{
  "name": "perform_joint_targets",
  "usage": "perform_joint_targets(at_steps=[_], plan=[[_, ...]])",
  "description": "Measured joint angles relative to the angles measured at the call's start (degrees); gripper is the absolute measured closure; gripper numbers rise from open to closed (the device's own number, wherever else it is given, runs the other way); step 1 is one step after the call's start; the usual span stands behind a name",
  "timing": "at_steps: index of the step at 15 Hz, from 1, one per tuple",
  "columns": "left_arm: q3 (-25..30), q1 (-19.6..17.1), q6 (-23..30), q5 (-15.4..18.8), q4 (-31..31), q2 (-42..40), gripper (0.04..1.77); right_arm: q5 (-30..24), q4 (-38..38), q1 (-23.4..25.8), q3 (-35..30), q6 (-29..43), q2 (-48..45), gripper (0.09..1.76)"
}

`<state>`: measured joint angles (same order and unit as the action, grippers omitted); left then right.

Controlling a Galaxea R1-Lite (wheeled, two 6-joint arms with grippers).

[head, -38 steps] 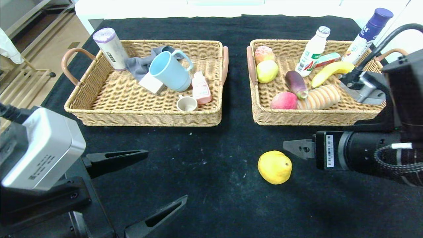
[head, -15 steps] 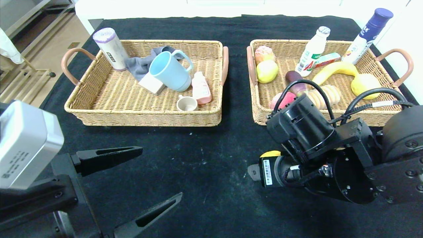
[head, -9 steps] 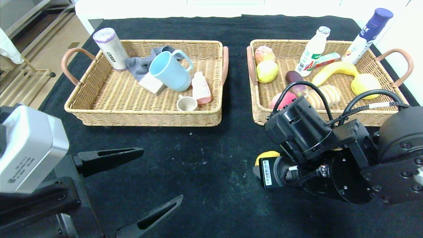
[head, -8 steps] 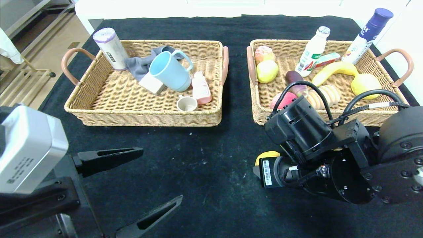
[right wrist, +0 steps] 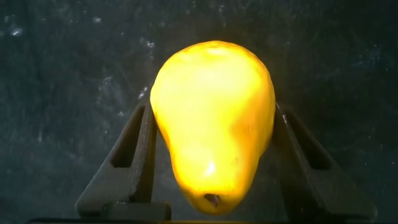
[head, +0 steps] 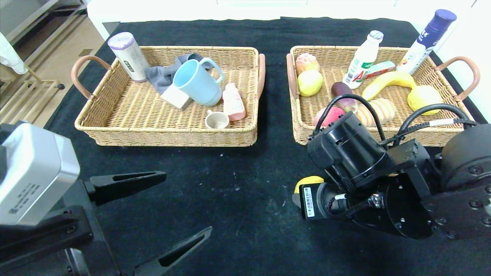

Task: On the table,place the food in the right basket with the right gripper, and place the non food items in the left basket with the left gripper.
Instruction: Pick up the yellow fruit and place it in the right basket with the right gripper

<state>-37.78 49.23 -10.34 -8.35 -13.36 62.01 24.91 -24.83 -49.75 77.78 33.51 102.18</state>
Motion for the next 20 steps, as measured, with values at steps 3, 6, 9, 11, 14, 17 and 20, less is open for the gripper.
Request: perform_joint_targets(at_steps=[3, 6, 9, 11, 14, 17, 20], plan=[[0.0, 0.1, -1.0, -0.2, 0.1, -0.4, 0.09, 0.6, -0.3, -0.9, 0.3, -0.2, -1.6, 0.71], [0.4, 0.5, -1.0, -0.5, 0.1, -0.4, 0.09, 3.1, -0.4, -1.4, 0.5, -1.2, -4.6, 0.71], [0.5, 0.9, -1.0, -0.7, -0.1, -0.5, 0.09, 3.3, -1.2, -0.2, 1.0, -4.2, -7.7, 0.71], [0.5, 0.9, -1.0, -0.7, -0.1, -0.5, 0.09, 3.4, -1.6, 1.7, 1.4, -7.0, -9.5, 0.71], [0.5, 1.0, -1.0, -0.7, -0.2, -0.5, 0.09, 3.5, -1.5, 5.3, 1.7, -11.5, -11.7, 0.71], [0.5, 1.0, -1.0, -0.7, -0.1, -0.4, 0.09, 3.5, -0.7, 10.3, 2.2, -15.8, -13.6, 0.71], [0.5, 1.0, -1.0, -0.7, -0.1, -0.4, 0.09, 3.5, 0.5, 16.1, 3.0, -19.2, -14.6, 0.71]])
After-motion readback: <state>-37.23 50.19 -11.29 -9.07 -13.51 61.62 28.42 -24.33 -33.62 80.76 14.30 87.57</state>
